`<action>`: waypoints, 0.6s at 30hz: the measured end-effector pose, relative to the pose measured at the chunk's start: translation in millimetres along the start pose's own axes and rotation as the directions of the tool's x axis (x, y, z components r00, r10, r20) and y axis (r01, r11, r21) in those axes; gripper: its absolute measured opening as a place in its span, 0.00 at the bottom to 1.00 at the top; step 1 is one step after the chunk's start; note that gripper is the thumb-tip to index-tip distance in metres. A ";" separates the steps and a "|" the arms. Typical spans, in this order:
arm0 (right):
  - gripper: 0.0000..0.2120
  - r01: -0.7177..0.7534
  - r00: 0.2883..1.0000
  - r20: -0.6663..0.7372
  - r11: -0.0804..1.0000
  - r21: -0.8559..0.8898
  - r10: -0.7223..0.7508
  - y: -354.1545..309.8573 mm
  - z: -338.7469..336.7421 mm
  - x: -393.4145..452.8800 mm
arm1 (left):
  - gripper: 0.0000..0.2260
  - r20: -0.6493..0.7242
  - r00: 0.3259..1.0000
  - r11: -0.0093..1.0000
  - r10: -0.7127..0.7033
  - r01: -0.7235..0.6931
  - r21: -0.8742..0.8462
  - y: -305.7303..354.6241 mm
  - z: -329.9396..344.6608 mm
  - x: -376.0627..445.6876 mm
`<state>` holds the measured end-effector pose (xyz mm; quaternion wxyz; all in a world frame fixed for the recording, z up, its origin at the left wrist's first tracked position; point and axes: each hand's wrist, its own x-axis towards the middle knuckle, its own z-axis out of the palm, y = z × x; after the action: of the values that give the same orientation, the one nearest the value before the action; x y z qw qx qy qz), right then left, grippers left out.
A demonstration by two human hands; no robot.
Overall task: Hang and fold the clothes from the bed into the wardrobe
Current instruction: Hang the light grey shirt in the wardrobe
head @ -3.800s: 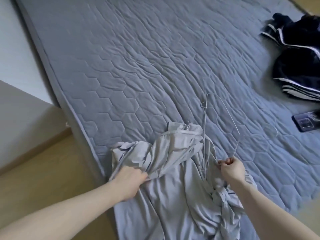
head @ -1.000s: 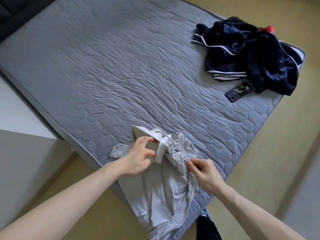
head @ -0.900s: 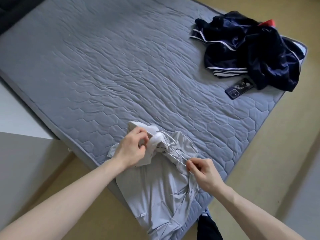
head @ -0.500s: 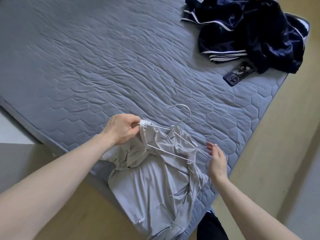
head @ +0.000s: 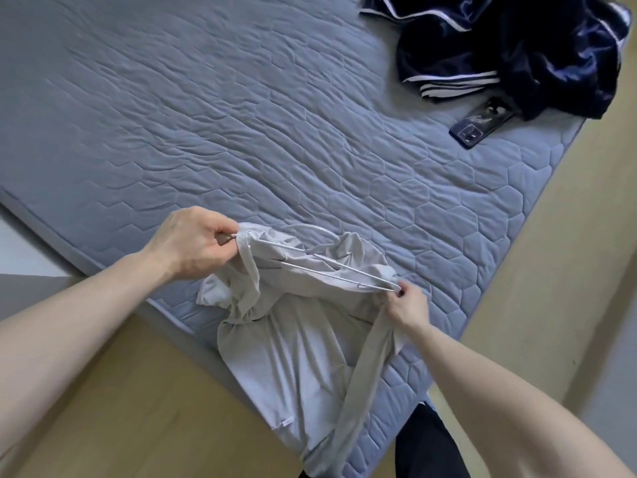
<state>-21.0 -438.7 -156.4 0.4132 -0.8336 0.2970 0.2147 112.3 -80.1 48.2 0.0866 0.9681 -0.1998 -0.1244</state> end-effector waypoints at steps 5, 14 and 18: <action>0.11 0.104 0.994 -0.007 0.974 0.202 -0.105 -60.7 -108.5 -17.6 | 0.18 0.100 0.986 0.991 -0.134 0.135 -0.004 -3.3 -65.5 -35.2; 0.13 0.528 0.822 0.071 0.802 0.279 -0.566 -293.8 -238.9 -184.6 | 0.17 0.034 0.915 0.916 -0.402 0.402 0.005 27.3 -194.7 -109.9; 0.15 0.680 0.672 0.141 0.681 0.270 -0.727 -353.3 -259.0 -285.8 | 0.21 -0.067 0.843 0.818 -0.534 0.496 -0.291 43.9 -242.5 -141.6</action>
<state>36.8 -389.0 361.2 0.5758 -0.8067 -0.0808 0.1056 37.1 -33.4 318.3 0.1912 0.9720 0.0950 -0.0977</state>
